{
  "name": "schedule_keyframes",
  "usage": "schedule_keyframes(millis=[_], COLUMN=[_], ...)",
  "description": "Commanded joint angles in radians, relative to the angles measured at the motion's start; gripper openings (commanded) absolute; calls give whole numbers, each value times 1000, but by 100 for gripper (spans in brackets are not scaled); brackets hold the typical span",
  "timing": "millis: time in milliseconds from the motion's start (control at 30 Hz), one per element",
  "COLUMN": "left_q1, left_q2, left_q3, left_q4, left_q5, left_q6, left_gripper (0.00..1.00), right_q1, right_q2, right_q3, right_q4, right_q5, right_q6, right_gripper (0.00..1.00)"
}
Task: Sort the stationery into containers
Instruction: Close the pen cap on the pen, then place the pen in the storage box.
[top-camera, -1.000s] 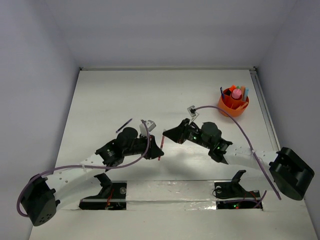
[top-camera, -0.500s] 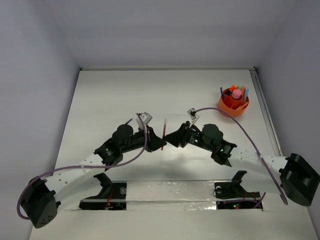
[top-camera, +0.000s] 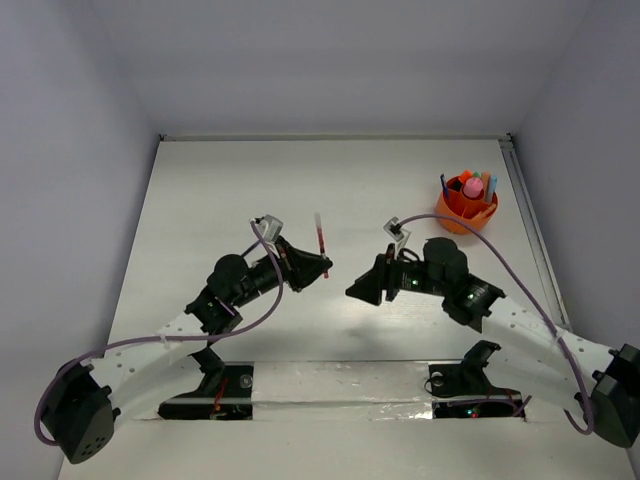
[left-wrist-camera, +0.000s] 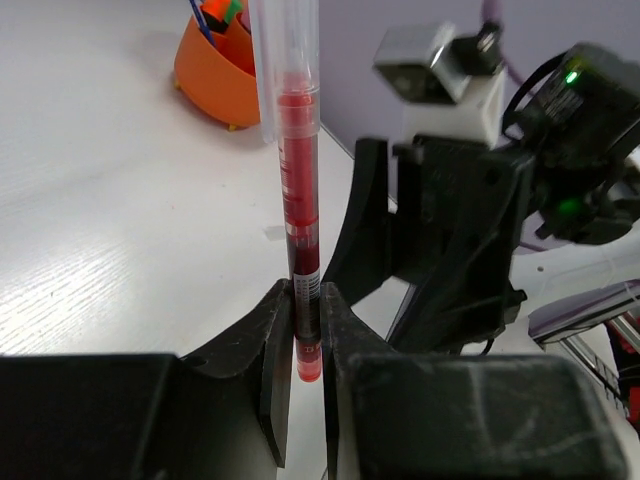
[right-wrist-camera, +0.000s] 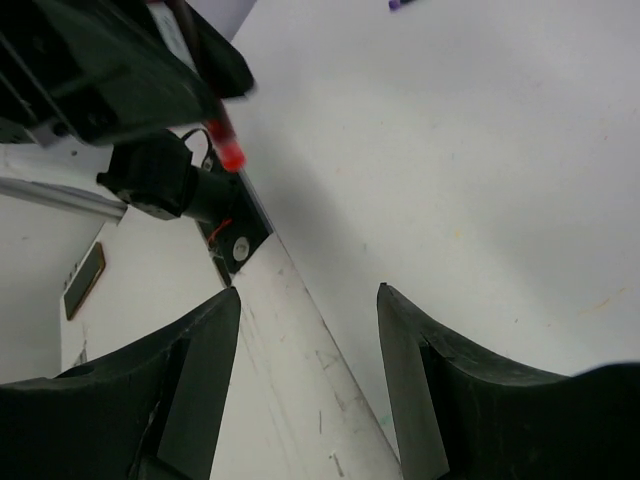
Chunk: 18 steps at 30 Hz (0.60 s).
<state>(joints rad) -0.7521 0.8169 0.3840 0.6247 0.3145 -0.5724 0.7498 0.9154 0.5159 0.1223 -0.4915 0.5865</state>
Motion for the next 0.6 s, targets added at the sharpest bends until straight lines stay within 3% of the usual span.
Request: schedule_keyframes(millis=[0, 267, 567], left_q1=[0, 0, 0], left_q2=[22, 57, 122], left_q3=[-16, -56, -36], left_q4=[110, 199, 270], left_q5=[55, 170, 245], left_q6=[-14, -17, -34], left_gripper=[0, 0, 0], right_q1=[-35, -58, -58], right_q2=[-35, 28, 166], right_q3=[119, 263, 343], right_q4=[-65, -49, 43], right_q5=[-29, -53, -117], right_q6=[-115, -169, -162], right_gripper=[63, 69, 68])
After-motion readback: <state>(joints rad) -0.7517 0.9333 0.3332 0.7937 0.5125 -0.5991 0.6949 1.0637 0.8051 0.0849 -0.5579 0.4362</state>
